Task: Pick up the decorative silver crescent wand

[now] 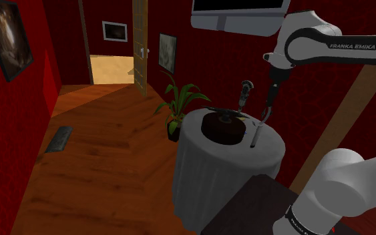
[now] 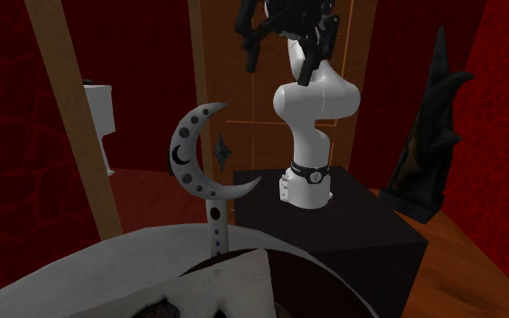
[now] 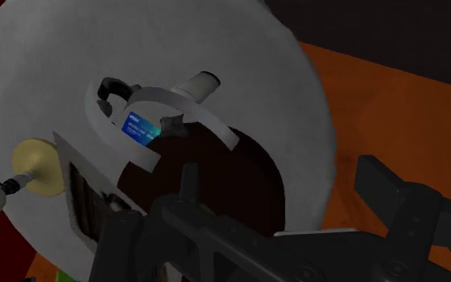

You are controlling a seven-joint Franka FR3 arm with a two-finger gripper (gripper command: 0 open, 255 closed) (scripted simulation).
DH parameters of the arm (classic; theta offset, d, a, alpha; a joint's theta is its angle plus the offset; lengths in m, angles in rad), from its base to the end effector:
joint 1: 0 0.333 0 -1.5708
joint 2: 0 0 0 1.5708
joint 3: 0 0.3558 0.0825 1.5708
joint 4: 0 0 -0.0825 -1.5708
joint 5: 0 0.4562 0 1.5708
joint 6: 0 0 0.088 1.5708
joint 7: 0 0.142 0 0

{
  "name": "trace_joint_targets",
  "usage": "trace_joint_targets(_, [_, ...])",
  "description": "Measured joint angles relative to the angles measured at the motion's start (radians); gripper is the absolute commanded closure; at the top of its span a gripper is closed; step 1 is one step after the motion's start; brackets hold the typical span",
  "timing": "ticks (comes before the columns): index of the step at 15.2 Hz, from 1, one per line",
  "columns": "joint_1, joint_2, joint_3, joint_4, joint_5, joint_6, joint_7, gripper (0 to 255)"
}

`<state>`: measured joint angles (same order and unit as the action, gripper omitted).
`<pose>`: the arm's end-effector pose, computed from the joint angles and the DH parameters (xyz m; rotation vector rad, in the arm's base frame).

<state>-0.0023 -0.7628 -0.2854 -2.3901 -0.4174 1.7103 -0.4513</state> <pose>0.3501 -0.1750 0.5581 2.8847 0.4048 -0.0141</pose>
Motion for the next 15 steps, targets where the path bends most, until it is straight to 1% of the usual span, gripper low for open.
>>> trace_joint_targets(4, [0.012, 0.073, -0.103, 0.033, -0.069, 0.097, -0.150, 0])
trace_joint_targets(7, [0.025, 0.129, -0.181, 0.061, -0.108, 0.172, -0.261, 0])
trace_joint_targets(10, [0.029, 0.149, -0.210, 0.050, -0.124, 0.218, -0.289, 0])
trace_joint_targets(15, [0.026, 0.160, -0.229, -0.002, -0.142, 0.281, -0.277, 0])
